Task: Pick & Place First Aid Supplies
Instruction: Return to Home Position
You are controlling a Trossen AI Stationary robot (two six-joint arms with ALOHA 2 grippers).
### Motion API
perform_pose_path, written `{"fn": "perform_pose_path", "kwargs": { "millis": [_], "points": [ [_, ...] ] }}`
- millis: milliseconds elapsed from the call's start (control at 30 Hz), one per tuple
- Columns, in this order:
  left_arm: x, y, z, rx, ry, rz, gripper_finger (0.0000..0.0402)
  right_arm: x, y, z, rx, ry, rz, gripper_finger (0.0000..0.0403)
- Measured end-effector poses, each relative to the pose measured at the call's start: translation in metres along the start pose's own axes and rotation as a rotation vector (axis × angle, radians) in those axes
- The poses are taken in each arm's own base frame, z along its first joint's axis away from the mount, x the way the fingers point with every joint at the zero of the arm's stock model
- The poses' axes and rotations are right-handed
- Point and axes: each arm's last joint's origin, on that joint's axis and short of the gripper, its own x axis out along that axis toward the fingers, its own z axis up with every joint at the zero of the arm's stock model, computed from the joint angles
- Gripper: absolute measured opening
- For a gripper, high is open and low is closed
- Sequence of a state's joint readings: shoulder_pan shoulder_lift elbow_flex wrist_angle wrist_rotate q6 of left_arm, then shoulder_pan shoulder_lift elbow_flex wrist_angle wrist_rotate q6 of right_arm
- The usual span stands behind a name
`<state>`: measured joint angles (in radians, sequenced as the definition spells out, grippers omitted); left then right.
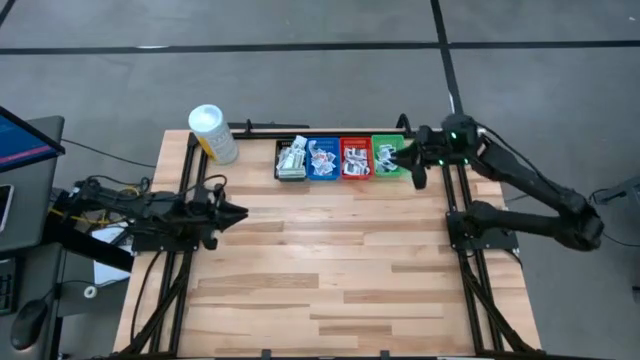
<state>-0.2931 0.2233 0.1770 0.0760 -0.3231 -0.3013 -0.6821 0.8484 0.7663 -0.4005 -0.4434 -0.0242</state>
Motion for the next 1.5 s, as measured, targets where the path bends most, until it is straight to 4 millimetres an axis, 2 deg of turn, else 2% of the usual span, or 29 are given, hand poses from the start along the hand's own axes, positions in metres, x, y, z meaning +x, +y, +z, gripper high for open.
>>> {"fn": "perform_pose_path", "kwargs": {
  "millis": [233,433,700,900,1500],
  "points": [
    [-0.014,0.009,-0.023,-0.081,-0.086,-0.028,0.0051,-0.013,0.021,-0.036,0.001,-0.113,0.082,0.0098],
    [-0.011,0.012,-0.037,-0.110,-0.054,-0.025,0.0049,-0.011,0.028,-0.065,0.008,-0.234,0.156,0.0098],
    [-0.011,0.012,-0.037,-0.105,-0.054,-0.026,0.0048,-0.001,0.026,-0.113,0.074,-0.275,0.143,0.0098],
    [-0.011,0.012,-0.037,-0.101,-0.054,-0.025,0.0048,0.006,0.021,-0.148,0.145,-0.411,0.104,0.0098],
    [-0.011,0.014,-0.038,-0.091,-0.067,0.049,0.0048,0.003,0.022,-0.157,0.195,-0.352,0.076,0.0098]
  ]
}}
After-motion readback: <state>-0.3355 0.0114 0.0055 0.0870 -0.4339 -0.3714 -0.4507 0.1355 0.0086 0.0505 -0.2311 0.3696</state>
